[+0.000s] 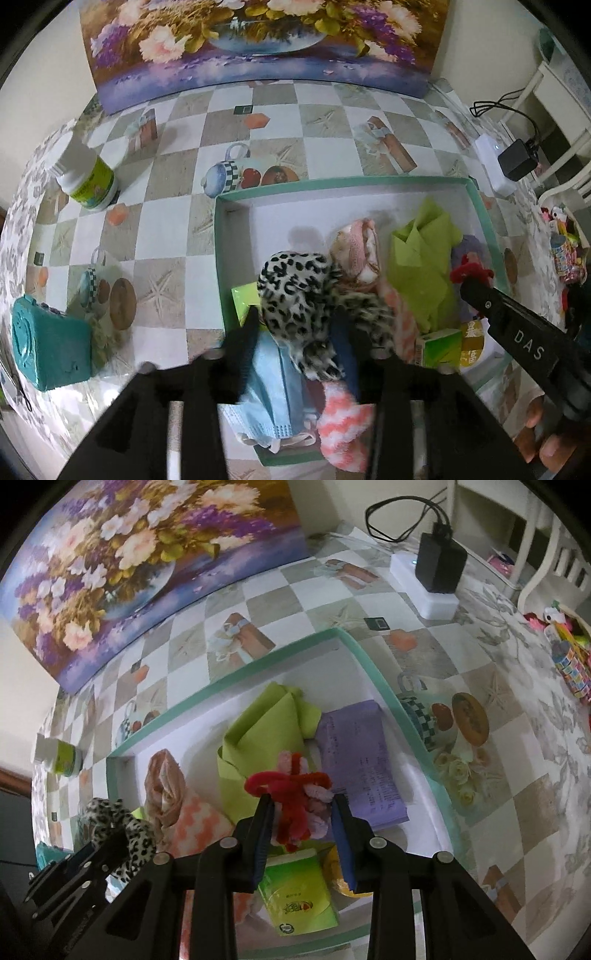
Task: Organize soft objects
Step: 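Lift the scrunchie and red toy and carry them over the tray with both tools, then open the right tool to drop the red toy while the left tool releases the scrunchie in the tray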
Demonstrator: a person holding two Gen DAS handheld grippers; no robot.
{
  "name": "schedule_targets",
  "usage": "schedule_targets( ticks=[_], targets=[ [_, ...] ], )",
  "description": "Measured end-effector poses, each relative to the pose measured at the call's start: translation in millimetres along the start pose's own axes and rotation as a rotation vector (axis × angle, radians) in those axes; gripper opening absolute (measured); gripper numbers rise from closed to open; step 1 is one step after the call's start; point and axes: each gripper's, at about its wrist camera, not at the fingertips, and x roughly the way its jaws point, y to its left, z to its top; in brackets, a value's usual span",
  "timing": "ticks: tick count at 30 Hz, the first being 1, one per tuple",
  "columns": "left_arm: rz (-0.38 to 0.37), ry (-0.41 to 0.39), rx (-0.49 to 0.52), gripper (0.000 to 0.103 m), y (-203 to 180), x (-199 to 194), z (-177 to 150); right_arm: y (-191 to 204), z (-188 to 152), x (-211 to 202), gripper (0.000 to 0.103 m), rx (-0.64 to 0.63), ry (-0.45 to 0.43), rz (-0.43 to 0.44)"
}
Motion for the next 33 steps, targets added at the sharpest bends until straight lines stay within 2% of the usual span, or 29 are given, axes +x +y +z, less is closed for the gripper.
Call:
schedule_targets(
  ticks=[4,9,11,14,16,19,21,22,28,33],
  targets=[
    [0.003,-0.006,-0.015,0.057,3.9,-2.2,1.4,3.4,2.0,-5.5,0.052,-0.007,-0.019,0.007],
    [0.0,-0.021,-0.046,0.062,13.4,-8.3,5.2,5.2,4.4,-14.7,0.056,-0.009,-0.045,0.002],
    [-0.002,-0.038,-0.064,0.063,19.0,-12.8,7.0,5.4,5.0,-17.9,0.061,-0.005,-0.054,0.008],
    [0.003,-0.059,-0.097,0.084,29.4,-17.6,10.3,5.4,6.0,-23.0,0.066,-0.002,-0.07,0.014],
    [0.021,-0.076,-0.125,0.086,38.4,-19.7,12.3,6.5,6.6,-24.2,0.073,-0.007,-0.078,0.011],
    [0.056,-0.082,-0.165,0.088,51.0,-19.0,13.9,9.5,6.8,-24.6,0.078,-0.025,-0.084,0.007],
    [0.074,-0.081,-0.199,0.096,60.3,-17.1,14.2,11.4,6.8,-24.1,0.09,-0.037,-0.092,0.001],
    [0.083,-0.08,-0.211,0.097,63.7,-16.0,14.2,12.7,6.4,-24.4,0.101,-0.043,-0.1,-0.006],
    [0.114,-0.082,-0.22,0.098,69.4,-14.3,11.7,18.0,6.3,-24.5,0.103,-0.077,-0.117,-0.025],
    [0.103,-0.08,-0.228,0.098,70.8,-14.9,8.9,19.3,4.8,-23.4,0.103,-0.085,-0.113,-0.024]
  ],
)
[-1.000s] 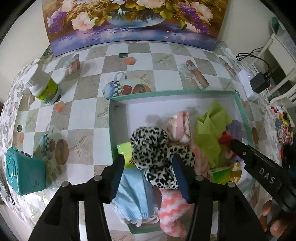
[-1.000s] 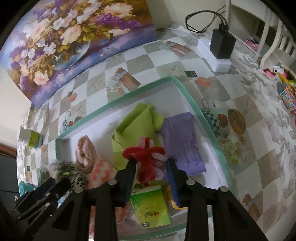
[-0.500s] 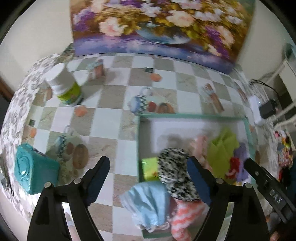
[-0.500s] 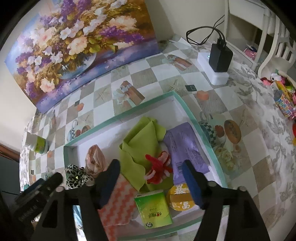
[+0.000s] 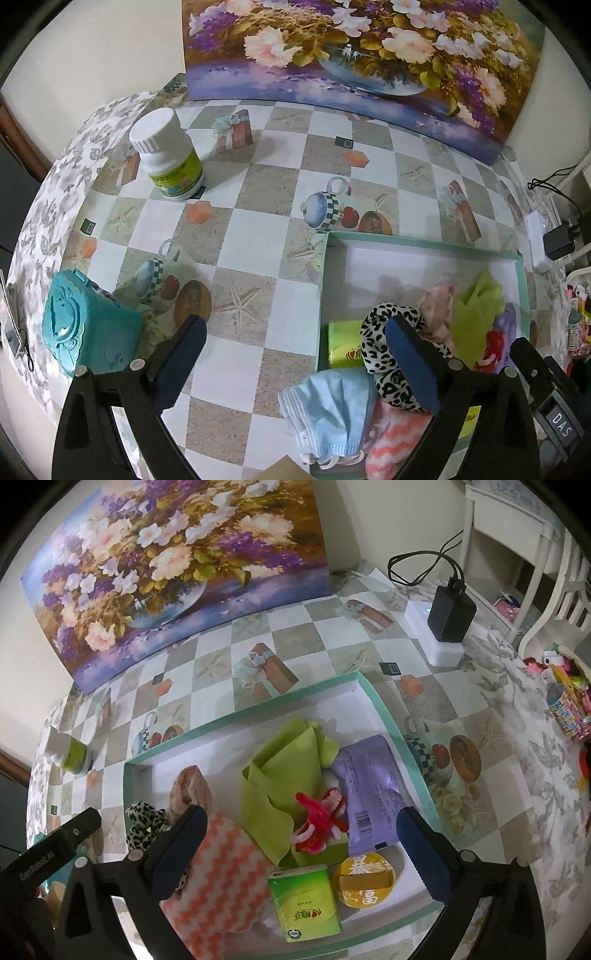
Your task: Organize soft objects
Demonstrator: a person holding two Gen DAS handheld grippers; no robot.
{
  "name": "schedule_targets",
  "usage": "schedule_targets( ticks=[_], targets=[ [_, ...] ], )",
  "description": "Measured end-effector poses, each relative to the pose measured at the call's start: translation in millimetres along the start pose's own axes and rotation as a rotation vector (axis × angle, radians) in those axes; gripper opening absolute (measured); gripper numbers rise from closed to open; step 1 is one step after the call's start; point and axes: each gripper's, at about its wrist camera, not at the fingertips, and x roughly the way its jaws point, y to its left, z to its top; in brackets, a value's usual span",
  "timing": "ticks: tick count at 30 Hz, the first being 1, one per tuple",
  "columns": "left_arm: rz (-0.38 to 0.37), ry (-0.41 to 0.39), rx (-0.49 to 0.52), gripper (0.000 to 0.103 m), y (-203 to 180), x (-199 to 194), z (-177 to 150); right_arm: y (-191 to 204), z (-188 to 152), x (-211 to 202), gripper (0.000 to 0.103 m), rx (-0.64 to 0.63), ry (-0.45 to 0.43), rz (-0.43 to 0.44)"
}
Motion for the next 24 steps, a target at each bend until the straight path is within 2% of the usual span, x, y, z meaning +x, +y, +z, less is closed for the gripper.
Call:
schedule_targets(
  ticks=[8,16,24],
  targets=[
    [-0.003,0.006,-0.019,0.098,9.6,-9.4,-4.7,11.4,-5.2,-0.9,0.103,-0.046,0.019,-0.013],
    [0.034,0.01,-0.031,0.098,34.0,-20.4,-19.5,27.7,-17.2,-7.0,0.103,-0.098,0.023,-0.048],
    [0.052,-0.02,-0.082,0.098,61.7,-38.8,-37.0,46.0,-37.7,-21.7,0.103,-0.132,0.014,-0.02]
  ],
)
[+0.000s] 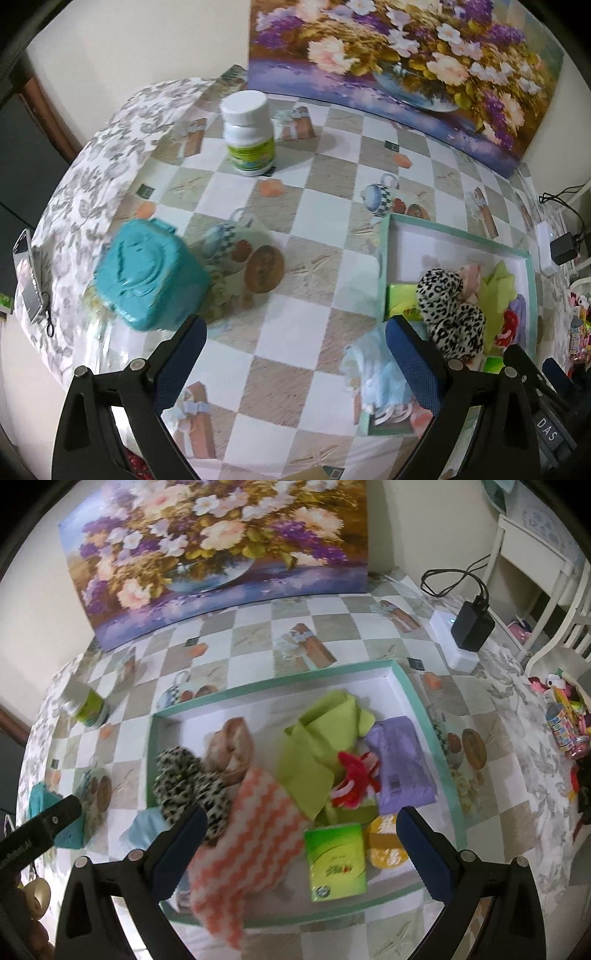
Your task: Organize soft objects
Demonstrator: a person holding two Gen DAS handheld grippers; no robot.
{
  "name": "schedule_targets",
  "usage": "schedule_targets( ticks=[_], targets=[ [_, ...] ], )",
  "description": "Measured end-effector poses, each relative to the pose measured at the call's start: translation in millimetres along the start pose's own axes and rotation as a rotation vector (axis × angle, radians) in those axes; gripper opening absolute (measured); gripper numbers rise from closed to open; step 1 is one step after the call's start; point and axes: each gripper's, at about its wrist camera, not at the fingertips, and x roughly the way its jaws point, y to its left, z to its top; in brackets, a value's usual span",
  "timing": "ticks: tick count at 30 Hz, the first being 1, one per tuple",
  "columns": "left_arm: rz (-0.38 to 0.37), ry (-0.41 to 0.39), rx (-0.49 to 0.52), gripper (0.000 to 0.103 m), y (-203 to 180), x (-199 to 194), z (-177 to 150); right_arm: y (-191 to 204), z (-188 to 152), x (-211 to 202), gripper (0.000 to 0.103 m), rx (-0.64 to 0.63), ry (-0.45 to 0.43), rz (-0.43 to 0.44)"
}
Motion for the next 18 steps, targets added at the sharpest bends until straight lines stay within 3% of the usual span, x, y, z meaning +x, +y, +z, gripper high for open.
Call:
schedule_targets(
  ticks=[18],
  targets=[
    [0.105,0.005,0.038,0.098,39.7,-12.7,-61.5,33.8,-66.0,-20.7,0.103,-0.118,-0.002,0.001]
  ],
)
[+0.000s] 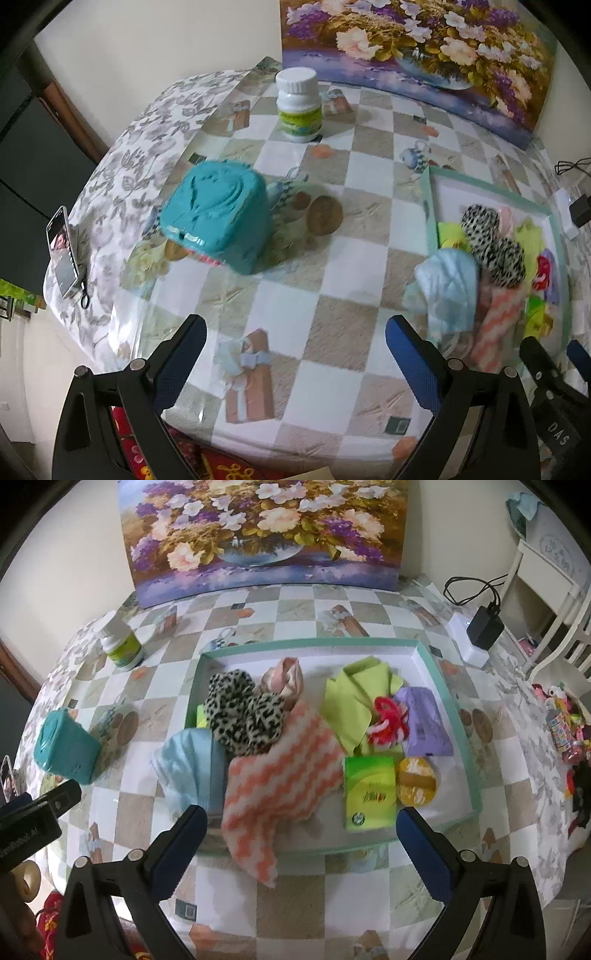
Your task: Organize soft objects
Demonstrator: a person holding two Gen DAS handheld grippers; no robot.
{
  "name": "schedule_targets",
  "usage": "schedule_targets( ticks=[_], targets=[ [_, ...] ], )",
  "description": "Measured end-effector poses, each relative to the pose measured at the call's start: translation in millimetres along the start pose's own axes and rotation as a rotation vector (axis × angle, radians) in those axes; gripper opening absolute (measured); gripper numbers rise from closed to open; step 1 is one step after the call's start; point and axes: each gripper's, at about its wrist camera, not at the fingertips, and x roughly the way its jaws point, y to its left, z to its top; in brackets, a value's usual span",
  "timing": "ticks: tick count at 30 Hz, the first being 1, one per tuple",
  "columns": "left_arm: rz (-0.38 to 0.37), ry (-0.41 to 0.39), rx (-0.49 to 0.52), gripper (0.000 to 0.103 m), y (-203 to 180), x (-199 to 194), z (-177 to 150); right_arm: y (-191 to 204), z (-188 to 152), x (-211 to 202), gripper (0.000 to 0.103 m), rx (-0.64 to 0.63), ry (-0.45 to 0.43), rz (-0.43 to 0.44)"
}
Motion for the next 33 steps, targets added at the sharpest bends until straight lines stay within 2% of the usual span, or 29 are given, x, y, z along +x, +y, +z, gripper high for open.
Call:
schedule_targets(
  ticks=[4,11,33],
  targets=[
    [-0.003,0.021,0.0,0.098,5.6,2.3,-10.2,4.1,-7.5,-2.8,0.103,-0.012,-0.002,-0.007],
    [0.003,0.011,0.014,0.098,8.3,-1.4,-20.8,5.4,-14.5,-11.2,0.103,-0.009,-0.03,-0.02],
    [0.008,0.027,0.045,0.098,1.7,4.1,-18.0,10.3,-14.5,-9.9,0.103,-0.032,-0.024,-0.026]
  ],
)
